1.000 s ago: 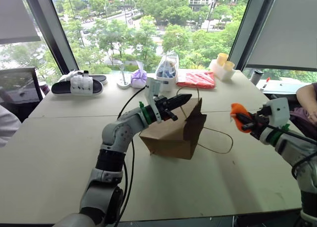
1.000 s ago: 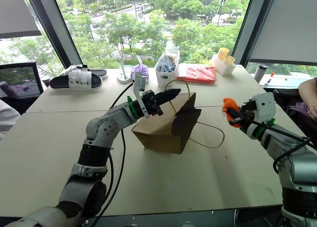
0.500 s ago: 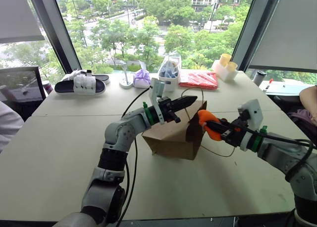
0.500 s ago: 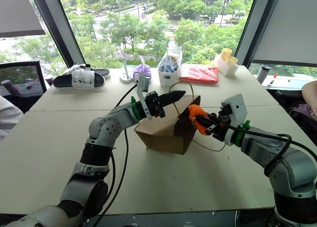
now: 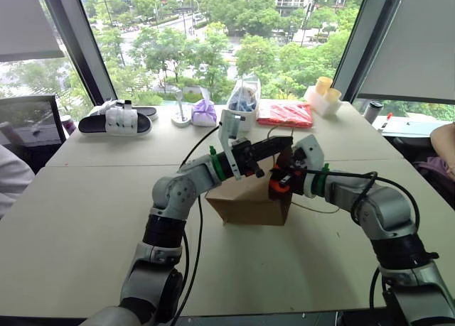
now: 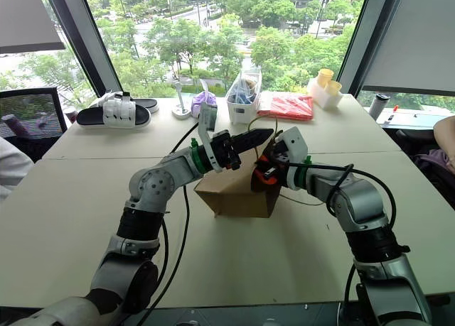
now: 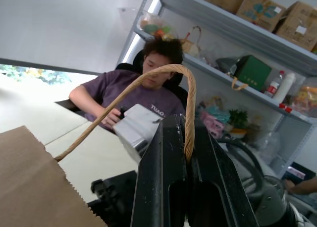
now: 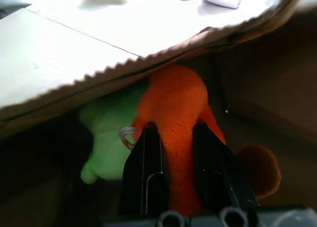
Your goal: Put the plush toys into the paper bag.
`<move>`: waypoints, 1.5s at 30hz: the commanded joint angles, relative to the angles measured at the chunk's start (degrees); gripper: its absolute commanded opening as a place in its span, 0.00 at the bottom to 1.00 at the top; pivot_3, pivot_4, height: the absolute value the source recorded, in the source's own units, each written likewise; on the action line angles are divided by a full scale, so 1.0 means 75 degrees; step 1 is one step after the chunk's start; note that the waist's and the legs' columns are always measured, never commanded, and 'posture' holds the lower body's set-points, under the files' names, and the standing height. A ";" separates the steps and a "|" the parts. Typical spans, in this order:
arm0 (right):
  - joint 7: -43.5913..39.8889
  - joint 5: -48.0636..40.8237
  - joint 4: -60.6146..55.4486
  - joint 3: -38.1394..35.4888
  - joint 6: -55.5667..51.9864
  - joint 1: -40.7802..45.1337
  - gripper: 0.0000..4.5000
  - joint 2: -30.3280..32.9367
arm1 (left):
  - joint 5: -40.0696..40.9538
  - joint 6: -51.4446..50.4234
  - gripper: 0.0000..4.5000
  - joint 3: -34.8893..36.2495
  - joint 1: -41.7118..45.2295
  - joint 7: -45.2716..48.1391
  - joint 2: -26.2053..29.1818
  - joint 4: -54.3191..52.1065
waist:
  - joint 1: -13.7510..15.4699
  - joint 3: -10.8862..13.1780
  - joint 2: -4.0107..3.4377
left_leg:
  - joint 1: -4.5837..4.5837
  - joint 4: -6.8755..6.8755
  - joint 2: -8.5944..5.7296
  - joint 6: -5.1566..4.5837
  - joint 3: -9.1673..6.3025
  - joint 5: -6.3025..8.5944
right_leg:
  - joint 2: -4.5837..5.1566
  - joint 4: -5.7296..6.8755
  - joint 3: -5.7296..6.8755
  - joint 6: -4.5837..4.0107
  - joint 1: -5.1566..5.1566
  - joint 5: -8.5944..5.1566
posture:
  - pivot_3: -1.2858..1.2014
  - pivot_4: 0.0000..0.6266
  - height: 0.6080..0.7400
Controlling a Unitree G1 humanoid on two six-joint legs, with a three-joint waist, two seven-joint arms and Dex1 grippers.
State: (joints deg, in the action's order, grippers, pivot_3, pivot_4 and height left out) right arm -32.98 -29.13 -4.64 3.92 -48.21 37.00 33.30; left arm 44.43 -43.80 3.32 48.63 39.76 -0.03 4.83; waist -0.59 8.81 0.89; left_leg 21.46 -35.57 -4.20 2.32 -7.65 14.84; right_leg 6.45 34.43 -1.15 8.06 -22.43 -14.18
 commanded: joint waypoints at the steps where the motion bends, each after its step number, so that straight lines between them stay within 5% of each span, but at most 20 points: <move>1: -0.0133 0.0201 -0.0046 0.0053 0.0176 0.0142 0.00 -0.0129 | 0.0211 0.0031 0.00 0.0258 0.0114 -0.0193 0.0011 -0.0199 | -0.0003 0.0000 0.0000 | 0.0001 -0.0001 -0.0001 0.0002 0.0000 -0.0001 | 0.0000 -0.0002 0.0000 0.0000 0.0000 0.0000 | 0.52 0.24 1.00; 2: -0.0150 0.0252 -0.0041 0.0073 0.0183 0.0144 0.00 -0.0165 | 0.0202 0.0042 0.00 0.0272 0.0120 -0.0209 0.0022 -0.0183 | -0.0006 0.0000 0.0000 | 0.0003 -0.0001 -0.0002 0.0003 0.0001 -0.0001 | 0.0001 -0.0002 -0.0001 0.0000 -0.0002 0.0000 | 0.52 0.24 1.00; 11: -0.0098 0.0374 -0.0393 -0.0176 0.0121 -0.0095 0.99 -0.0240 | 0.0411 0.0106 0.00 0.0684 0.0254 -0.0510 0.0079 0.0073 | -0.0010 0.0000 0.0000 | 0.0001 0.0000 -0.0002 -0.0002 0.0001 0.0001 | 0.0001 0.0001 0.0000 0.0000 -0.0002 0.0000 | 0.52 0.24 1.00; 22: -0.0381 -0.1098 -0.1919 -0.2195 -0.0718 -0.1120 0.99 0.0380 | 0.0322 0.0404 0.00 0.0737 0.0178 -0.0664 0.0104 0.0203 | 0.0037 0.0001 0.0002 | 0.0005 -0.0002 -0.0004 -0.0008 -0.0002 0.0005 | 0.0002 -0.0007 0.0001 0.0000 0.0003 0.0000 | 0.52 0.24 1.00; 30: 0.0986 -0.1864 -0.1786 -0.4674 -0.1096 -0.2319 0.99 0.0096 | 0.0349 0.0412 0.00 0.0751 0.0176 -0.0680 0.0130 0.0203 | 0.0023 0.0001 0.0002 | 0.0001 -0.0001 -0.0003 -0.0012 0.0002 0.0007 | 0.0002 -0.0008 0.0000 0.0000 0.0007 0.0000 | 0.52 0.24 1.00; 40: 0.1732 -0.1958 -0.1888 -0.4707 -0.0508 -0.4138 0.99 -0.1438 | 0.0314 0.0333 0.00 0.0637 0.0147 -0.0691 0.0106 0.0129 | -0.0025 -0.0002 -0.0004 | -0.0009 0.0005 -0.0001 -0.0012 0.0013 0.0007 | 0.0001 0.0005 -0.0014 0.0000 0.0001 0.0000 | 0.52 0.24 1.00; 42: 0.1793 -0.2148 -0.1898 -0.4720 -0.0449 -0.4181 0.88 -0.1669 | 0.0317 0.0334 0.00 0.0624 0.0148 -0.0704 0.0107 0.0122 | -0.0017 -0.0002 -0.0004 | -0.0011 0.0003 0.0000 -0.0011 0.0013 0.0006 | 0.0000 0.0006 -0.0013 0.0000 0.0004 0.0000 | 0.52 0.24 1.00; 45: 0.1941 -0.2573 -0.1982 -0.4818 -0.0430 -0.4084 0.58 -0.1909 | 0.0324 0.0325 0.00 0.0631 0.0169 -0.0708 0.0142 0.0152 | -0.0006 -0.0002 -0.0004 | -0.0011 0.0002 0.0000 -0.0010 0.0011 0.0006 | -0.0001 0.0006 -0.0012 0.0000 0.0006 0.0000 | 0.52 0.24 1.00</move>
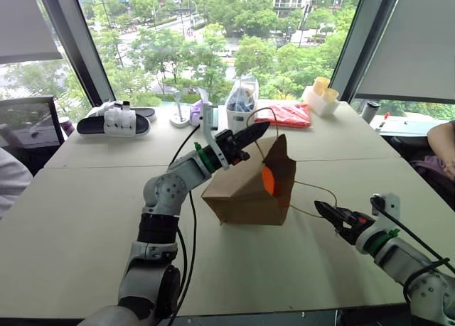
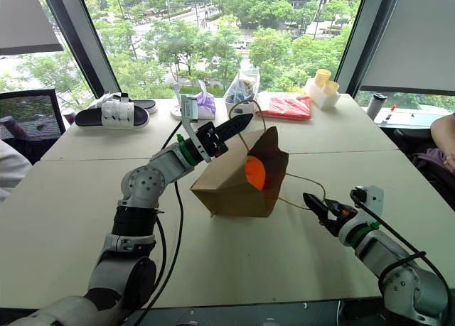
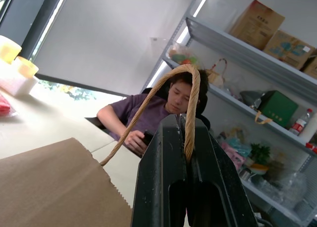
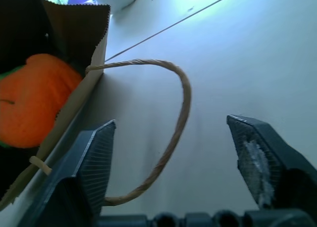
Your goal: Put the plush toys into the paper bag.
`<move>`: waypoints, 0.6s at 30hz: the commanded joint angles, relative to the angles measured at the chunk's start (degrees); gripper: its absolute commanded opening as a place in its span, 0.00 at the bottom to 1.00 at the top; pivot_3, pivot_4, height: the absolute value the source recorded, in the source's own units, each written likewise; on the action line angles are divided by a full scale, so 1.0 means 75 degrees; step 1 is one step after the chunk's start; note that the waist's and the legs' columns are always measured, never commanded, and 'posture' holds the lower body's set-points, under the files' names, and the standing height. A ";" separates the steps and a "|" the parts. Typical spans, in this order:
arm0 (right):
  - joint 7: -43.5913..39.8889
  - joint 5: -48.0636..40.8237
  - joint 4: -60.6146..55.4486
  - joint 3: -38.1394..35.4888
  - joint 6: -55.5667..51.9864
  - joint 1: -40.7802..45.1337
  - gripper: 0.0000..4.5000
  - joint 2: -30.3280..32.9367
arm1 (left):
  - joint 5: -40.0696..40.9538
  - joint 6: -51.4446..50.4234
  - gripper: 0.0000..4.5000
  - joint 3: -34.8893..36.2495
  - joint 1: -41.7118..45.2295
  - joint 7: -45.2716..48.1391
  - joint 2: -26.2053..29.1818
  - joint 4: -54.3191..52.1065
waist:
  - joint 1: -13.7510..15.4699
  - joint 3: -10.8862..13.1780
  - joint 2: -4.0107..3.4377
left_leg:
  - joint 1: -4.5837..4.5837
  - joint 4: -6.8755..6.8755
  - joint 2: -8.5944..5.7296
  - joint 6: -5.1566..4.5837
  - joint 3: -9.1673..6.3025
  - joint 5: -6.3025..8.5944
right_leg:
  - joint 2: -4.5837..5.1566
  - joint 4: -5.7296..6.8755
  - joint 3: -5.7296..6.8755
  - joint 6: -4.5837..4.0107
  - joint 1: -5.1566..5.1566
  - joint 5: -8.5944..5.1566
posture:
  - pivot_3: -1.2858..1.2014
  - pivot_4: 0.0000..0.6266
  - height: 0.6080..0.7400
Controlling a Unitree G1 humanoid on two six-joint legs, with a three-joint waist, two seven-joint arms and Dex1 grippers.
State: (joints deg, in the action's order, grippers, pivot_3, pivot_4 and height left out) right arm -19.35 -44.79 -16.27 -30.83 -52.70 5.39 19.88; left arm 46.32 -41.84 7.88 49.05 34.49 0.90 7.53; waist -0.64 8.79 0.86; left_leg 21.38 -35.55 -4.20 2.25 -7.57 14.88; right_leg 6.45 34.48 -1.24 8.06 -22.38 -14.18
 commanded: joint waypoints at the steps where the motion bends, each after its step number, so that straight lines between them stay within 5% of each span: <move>1: 0.0171 -0.0592 -0.0440 -0.0207 0.0163 0.0156 0.47 -0.0140 | 0.0068 0.0063 0.00 0.0024 0.0115 0.0000 0.0030 -0.0196 | 0.0002 0.0000 0.0000 | 0.0000 0.0000 0.0000 0.0000 -0.0001 0.0000 | 0.0000 -0.0001 0.0000 0.0000 0.0000 0.0000 | 0.52 0.24 1.00; 5: 0.0132 -0.0889 -0.0527 -0.0171 0.0170 0.0112 0.01 0.0035 | 0.0033 0.0068 0.00 -0.0006 0.0099 0.0010 0.0059 -0.0179 | 0.0007 0.0000 0.0000 | 0.0001 0.0001 -0.0001 0.0000 -0.0002 0.0000 | 0.0000 -0.0002 0.0001 0.0000 0.0000 0.0000 | 0.52 0.24 1.00; 18: 0.1203 -0.5897 -0.1607 -0.0821 0.0212 0.1630 0.01 0.1765 | -0.0427 0.0535 0.00 -0.0159 0.0624 0.1057 0.0997 0.0173 | 0.0013 0.0003 0.0000 | 0.0005 0.0004 0.0002 -0.0003 -0.0007 0.0001 | 0.0000 -0.0011 0.0007 -0.0001 0.0002 -0.0001 | 0.52 0.24 1.00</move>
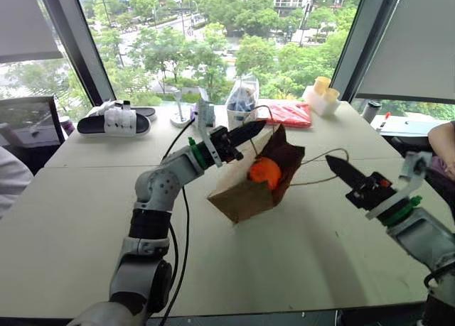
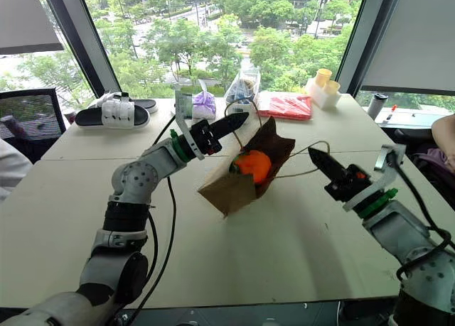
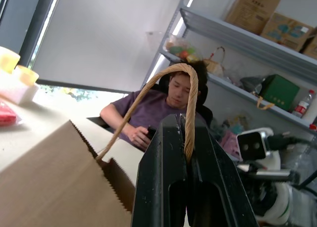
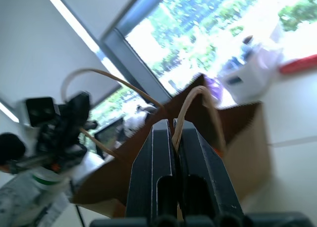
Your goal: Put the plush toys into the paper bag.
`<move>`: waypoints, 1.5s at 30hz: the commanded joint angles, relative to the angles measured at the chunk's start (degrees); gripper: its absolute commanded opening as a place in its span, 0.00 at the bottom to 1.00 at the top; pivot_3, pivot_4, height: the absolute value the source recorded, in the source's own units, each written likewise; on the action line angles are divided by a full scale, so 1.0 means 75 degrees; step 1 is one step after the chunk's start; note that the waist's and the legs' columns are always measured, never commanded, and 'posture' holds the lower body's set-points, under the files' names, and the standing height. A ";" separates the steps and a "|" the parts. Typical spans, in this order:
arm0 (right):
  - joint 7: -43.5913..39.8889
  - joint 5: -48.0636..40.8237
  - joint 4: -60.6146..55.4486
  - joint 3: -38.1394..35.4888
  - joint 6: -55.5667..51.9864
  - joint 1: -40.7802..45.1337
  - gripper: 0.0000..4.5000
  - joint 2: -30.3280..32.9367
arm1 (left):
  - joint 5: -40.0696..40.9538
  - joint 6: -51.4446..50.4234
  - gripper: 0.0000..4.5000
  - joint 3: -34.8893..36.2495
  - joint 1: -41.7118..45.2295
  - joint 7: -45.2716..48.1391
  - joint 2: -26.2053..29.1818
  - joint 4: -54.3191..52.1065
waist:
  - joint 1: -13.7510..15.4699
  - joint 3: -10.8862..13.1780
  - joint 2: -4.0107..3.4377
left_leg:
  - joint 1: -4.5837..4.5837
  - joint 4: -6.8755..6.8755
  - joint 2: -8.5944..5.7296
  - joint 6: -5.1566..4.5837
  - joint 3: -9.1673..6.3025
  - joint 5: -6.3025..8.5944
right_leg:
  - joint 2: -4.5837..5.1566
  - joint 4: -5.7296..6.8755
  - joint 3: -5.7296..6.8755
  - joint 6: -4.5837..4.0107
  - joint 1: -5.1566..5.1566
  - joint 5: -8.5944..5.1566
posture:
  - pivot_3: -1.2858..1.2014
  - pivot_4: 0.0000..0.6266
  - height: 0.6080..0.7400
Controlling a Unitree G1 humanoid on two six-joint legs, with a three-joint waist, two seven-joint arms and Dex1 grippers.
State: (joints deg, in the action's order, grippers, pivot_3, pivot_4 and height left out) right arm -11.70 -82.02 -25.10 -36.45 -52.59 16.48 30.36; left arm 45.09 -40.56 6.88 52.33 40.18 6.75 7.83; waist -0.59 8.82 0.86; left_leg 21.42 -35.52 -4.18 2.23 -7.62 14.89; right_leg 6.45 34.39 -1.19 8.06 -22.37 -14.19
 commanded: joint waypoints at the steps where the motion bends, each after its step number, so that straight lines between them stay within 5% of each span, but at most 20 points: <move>1: 0.0270 -0.1165 -0.0500 0.0015 0.0245 0.0171 0.01 0.0499 | -0.0326 0.0430 0.00 -0.0006 0.0210 0.0335 0.0266 0.0298 | 0.0009 -0.0001 0.0001 | -0.0002 0.0003 0.0000 -0.0002 -0.0002 0.0001 | 0.0000 -0.0006 0.0005 0.0000 0.0006 0.0000 | 0.52 0.24 1.00; 11: 0.0784 -0.1052 -0.0761 0.1142 0.0588 -0.0482 0.07 0.0822 | -0.0790 0.0745 0.00 -0.0119 0.0086 0.0593 0.0173 0.1279 | 0.0018 0.0002 0.0006 | 0.0009 -0.0001 -0.0001 -0.0005 -0.0003 0.0003 | 0.0002 -0.0007 0.0007 0.0001 0.0001 0.0000 | 0.52 0.24 1.00; 15: 0.0742 -0.0880 -0.0838 0.1368 0.0730 -0.0726 0.40 0.0822 | -0.0935 0.0876 0.29 -0.0116 -0.0070 0.0642 0.0145 0.1382 | 0.0000 0.0002 0.0006 | 0.0006 -0.0001 -0.0001 -0.0006 -0.0003 0.0003 | 0.0003 -0.0005 0.0006 0.0001 -0.0001 0.0000 | 0.52 0.24 1.00; 20: 0.0442 -0.0567 -0.1047 0.1279 0.1053 -0.0923 0.99 0.0949 | -0.0797 0.0841 0.87 0.0067 -0.0126 0.0750 0.0176 0.1283 | 0.0005 0.0002 0.0006 | 0.0006 0.0000 0.0000 -0.0006 -0.0002 0.0003 | 0.0002 -0.0004 0.0006 0.0001 -0.0002 0.0000 | 0.52 0.24 1.00; 21: 0.0282 -0.0698 -0.1128 0.1180 0.1035 -0.1073 1.00 0.1039 | -0.0717 0.0735 0.98 0.0122 -0.0142 0.0772 0.0237 0.1202 | 0.0006 0.0002 0.0006 | 0.0006 -0.0001 0.0000 -0.0006 -0.0002 0.0003 | 0.0002 -0.0005 0.0006 0.0001 -0.0001 0.0000 | 0.52 0.24 1.00; 28: -0.0535 -0.1691 -0.1968 0.0605 0.1238 -0.2554 1.00 0.1134 | 0.0067 -0.0564 0.99 0.0366 -0.0645 0.1299 0.1239 0.0225 | -0.0010 0.0002 0.0006 | 0.0004 0.0010 0.0004 -0.0008 -0.0006 0.0004 | 0.0002 -0.0005 0.0007 0.0003 -0.0004 -0.0001 | 0.52 0.24 1.00; 36: -0.0686 -0.0785 -0.2457 0.1597 0.1273 -0.3906 1.00 0.1022 | 0.0526 -0.1618 0.99 0.0409 -0.1682 0.1450 0.2426 -0.0923 | -0.0008 0.0002 0.0007 | -0.0006 0.0011 0.0007 -0.0008 -0.0015 0.0004 | 0.0002 -0.0005 0.0005 0.0001 0.0006 -0.0002 | 0.52 0.24 1.00; 39: -0.0601 0.0058 -0.2215 0.2407 0.1222 -0.3513 0.81 0.1025 | 0.0512 -0.1737 1.00 0.0215 -0.2148 0.1634 0.2750 -0.1325 | -0.0019 0.0002 0.0007 | -0.0010 0.0012 0.0008 -0.0008 -0.0019 0.0004 | 0.0002 -0.0004 -0.0003 -0.0001 0.0002 -0.0003 | 0.52 0.24 1.00; 45: -0.0786 0.1471 -0.1594 0.4024 0.1136 -0.2428 0.13 0.0669 | -0.0071 -0.1242 1.00 -0.0402 -0.2526 0.1875 0.2798 -0.1273 | 0.0064 0.0001 0.0010 | -0.0003 0.0012 0.0006 -0.0005 -0.0023 0.0003 | 0.0003 -0.0008 0.0000 -0.0004 -0.0001 -0.0004 | 0.52 0.24 1.00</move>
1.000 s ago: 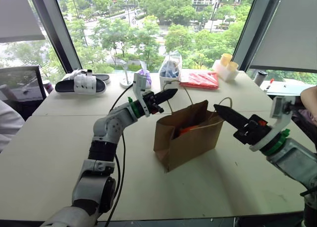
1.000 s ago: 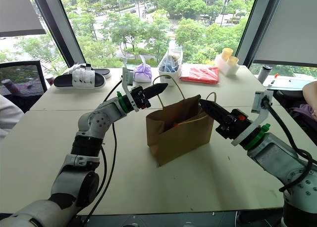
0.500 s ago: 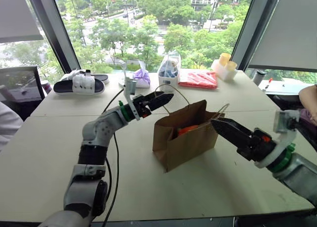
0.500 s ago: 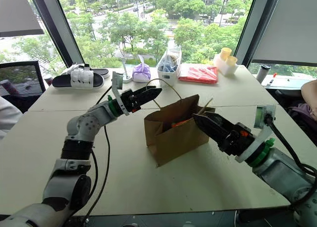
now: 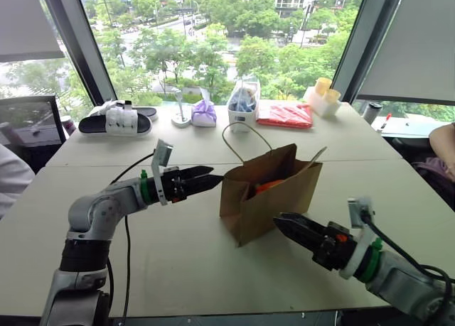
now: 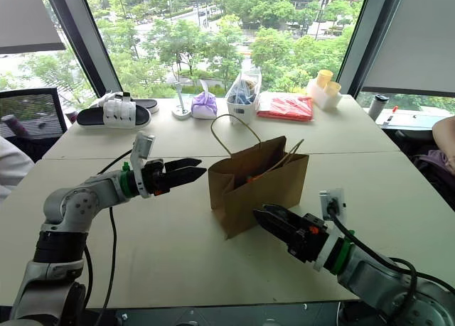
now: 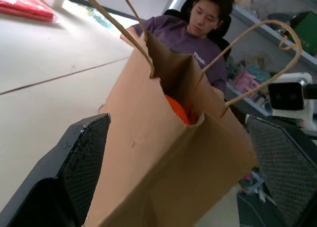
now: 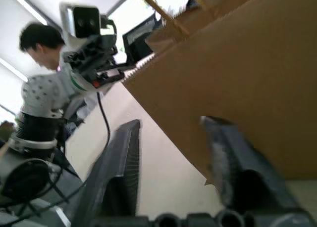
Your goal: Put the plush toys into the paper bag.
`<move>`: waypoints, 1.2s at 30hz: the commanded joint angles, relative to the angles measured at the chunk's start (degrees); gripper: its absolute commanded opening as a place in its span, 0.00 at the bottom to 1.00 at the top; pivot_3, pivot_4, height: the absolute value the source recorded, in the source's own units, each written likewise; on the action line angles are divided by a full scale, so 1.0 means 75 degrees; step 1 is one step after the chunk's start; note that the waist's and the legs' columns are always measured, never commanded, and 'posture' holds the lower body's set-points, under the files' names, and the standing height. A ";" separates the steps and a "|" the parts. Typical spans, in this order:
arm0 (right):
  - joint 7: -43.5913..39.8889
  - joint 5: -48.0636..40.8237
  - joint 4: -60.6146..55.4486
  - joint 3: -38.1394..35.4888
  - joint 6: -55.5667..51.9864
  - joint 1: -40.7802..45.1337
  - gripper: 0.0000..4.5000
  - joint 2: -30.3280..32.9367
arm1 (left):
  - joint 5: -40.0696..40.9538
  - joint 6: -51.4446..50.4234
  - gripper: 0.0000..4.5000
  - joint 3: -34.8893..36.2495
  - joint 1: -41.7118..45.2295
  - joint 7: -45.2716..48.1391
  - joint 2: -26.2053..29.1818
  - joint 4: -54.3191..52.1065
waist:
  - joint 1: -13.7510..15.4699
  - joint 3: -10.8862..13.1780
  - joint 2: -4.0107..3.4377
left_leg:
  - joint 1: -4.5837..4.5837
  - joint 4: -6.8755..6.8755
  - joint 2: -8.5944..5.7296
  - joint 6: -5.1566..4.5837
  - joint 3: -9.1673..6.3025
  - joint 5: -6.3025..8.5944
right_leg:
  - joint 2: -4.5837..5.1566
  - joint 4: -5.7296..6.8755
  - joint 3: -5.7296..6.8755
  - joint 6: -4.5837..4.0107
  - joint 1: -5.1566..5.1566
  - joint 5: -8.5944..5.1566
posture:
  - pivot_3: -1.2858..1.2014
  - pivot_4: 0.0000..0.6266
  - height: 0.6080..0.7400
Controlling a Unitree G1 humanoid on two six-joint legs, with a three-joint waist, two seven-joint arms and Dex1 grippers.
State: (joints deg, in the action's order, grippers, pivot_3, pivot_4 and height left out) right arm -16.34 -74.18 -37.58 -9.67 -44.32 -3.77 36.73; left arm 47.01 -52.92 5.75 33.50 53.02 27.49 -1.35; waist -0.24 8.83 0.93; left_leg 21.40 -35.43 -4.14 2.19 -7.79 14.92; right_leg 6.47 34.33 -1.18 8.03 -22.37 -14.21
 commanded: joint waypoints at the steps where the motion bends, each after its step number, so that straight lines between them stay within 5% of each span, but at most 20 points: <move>1: -0.0162 0.0541 0.0130 0.0601 0.0036 0.0392 0.01 -0.0270 | -0.0413 0.0515 1.00 -0.0346 -0.0030 0.0258 0.0030 0.0004 | 0.0042 0.0000 0.0000 | -0.0001 0.0001 -0.0001 0.0000 0.0000 0.0000 | 0.0001 0.0000 0.0000 0.0000 -0.0001 0.0000 | 0.52 0.24 1.00; 16: 0.0213 0.1224 0.0921 0.0879 -0.0086 0.1474 0.01 -0.1186 | -0.1532 0.1678 1.00 -0.1673 -0.0347 0.0893 0.0093 -0.0974 | 0.0110 0.0000 -0.0001 | 0.0003 0.0018 0.0002 0.0001 0.0000 0.0000 | 0.0003 -0.0003 -0.0004 -0.0001 -0.0015 0.0001 | 0.52 0.24 1.00; 33: -0.0024 0.1506 0.0762 0.1149 -0.0445 0.1330 0.01 -0.1366 | -0.2704 0.2891 1.00 -0.2019 -0.0012 -0.0115 -0.1469 0.0177 | 0.0109 -0.0001 -0.0001 | 0.0002 0.0018 -0.0002 0.0001 0.0005 -0.0001 | 0.0001 0.0000 -0.0001 0.0001 -0.0013 0.0002 | 0.52 0.24 1.00; 36: -0.0074 0.1596 0.0708 0.1218 -0.0496 0.1260 0.00 -0.1368 | -0.2762 0.2911 0.80 -0.2019 -0.0027 -0.0126 -0.1525 0.0222 | 0.0113 -0.0001 -0.0001 | 0.0002 0.0016 -0.0003 0.0001 0.0006 -0.0001 | 0.0002 0.0000 0.0000 0.0002 -0.0011 0.0003 | 0.52 0.24 1.00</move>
State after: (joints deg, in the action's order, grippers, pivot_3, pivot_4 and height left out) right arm -14.88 -60.84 -28.97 -3.23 -47.06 5.90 27.28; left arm 26.59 -31.98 -10.15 32.04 53.57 16.79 0.91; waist 0.60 8.82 0.93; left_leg 21.41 -35.31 -4.16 2.19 -7.74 14.91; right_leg 6.48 34.33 -1.19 8.04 -22.45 -14.19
